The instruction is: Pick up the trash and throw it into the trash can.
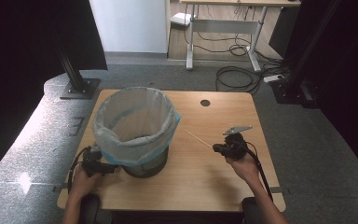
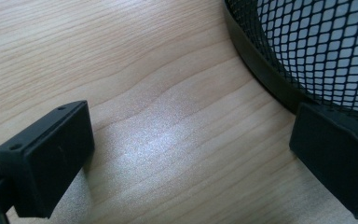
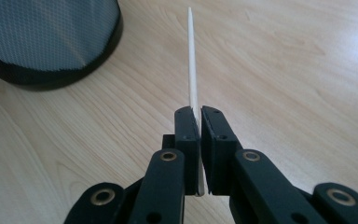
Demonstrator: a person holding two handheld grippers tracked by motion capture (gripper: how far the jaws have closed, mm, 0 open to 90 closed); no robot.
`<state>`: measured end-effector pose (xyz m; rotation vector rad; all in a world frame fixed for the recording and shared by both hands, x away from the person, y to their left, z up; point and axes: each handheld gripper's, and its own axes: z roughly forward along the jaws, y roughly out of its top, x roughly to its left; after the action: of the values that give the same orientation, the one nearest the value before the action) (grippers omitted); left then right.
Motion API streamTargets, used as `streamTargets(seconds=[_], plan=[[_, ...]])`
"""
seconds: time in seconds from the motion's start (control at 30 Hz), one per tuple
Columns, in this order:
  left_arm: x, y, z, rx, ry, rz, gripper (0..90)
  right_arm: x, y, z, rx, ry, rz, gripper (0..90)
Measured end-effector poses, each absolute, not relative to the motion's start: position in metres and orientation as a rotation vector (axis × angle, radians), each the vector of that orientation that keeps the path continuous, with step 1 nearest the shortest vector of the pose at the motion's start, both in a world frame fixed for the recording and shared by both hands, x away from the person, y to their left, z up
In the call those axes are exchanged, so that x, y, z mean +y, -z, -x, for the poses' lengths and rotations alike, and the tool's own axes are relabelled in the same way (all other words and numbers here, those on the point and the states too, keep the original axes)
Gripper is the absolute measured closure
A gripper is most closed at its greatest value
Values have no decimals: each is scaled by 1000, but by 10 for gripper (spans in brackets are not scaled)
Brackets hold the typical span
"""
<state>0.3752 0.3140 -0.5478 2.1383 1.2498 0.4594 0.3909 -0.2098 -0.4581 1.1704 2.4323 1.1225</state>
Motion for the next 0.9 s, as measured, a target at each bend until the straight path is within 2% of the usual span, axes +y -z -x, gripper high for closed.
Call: streamTargets(seconds=[0.9], plan=[[314,548,-375,1250,-461,-2135,0,-218,345,-407,2400,-1189,-1090,850]])
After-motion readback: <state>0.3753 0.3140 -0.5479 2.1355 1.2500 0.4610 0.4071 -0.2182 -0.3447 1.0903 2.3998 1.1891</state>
